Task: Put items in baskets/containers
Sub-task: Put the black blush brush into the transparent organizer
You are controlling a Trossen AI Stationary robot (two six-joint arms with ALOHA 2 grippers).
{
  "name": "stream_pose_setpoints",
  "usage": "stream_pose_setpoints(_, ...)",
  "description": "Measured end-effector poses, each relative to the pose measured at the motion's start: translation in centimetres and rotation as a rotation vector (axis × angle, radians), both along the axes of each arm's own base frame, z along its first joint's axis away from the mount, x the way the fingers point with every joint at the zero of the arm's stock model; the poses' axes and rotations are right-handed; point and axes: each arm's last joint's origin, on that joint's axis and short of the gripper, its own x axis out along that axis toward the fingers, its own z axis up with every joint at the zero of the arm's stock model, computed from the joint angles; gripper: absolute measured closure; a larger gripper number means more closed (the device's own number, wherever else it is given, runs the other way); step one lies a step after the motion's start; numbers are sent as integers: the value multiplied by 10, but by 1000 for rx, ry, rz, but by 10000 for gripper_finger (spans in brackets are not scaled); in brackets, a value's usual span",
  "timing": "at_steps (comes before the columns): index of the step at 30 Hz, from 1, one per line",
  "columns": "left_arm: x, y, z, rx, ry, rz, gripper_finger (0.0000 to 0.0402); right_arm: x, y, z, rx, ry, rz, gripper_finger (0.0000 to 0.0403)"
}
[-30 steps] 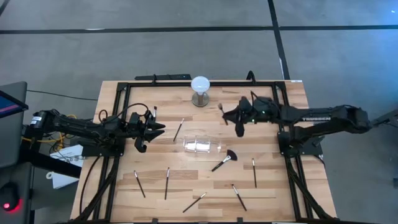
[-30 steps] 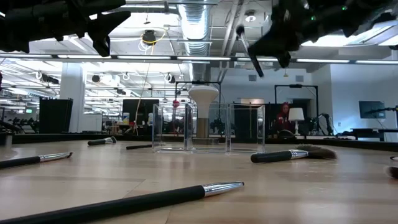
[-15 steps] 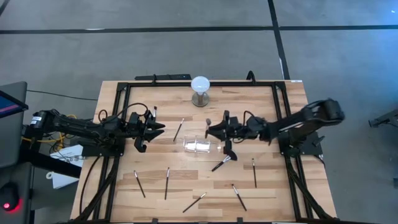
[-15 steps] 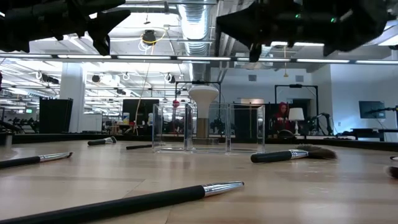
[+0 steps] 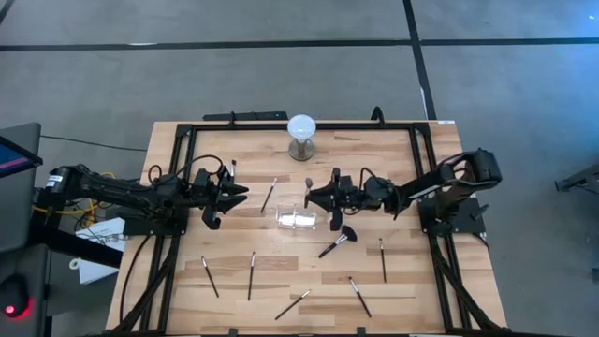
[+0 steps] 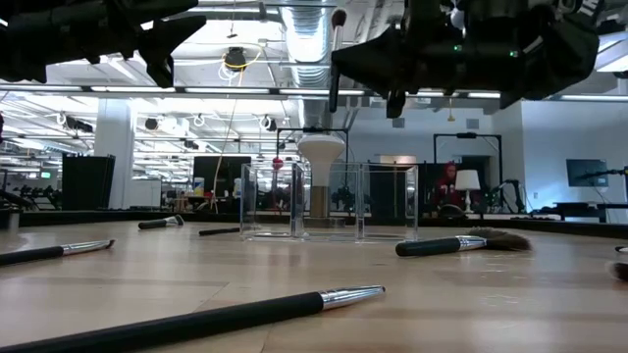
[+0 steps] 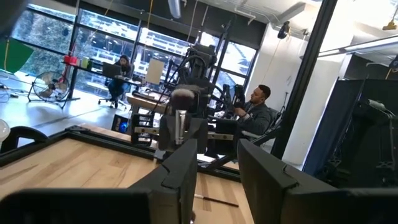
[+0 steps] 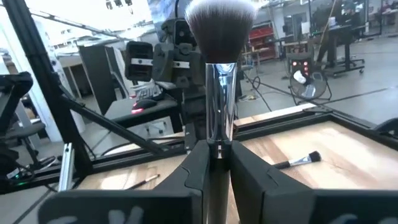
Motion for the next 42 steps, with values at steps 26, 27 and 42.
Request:
stream_pose_setpoints(26,10,2,-11,-16,71,96,237,-53,12,-38,14,34,11,368)
stream_pose_setpoints(27,11,2,-11,-18,71,95,239,-53,14,-39,8,44,16,368)
stream_pose_setpoints(42,10,3,-12,0,74,138,253,-73,13,-52,-12,81,-67,365)
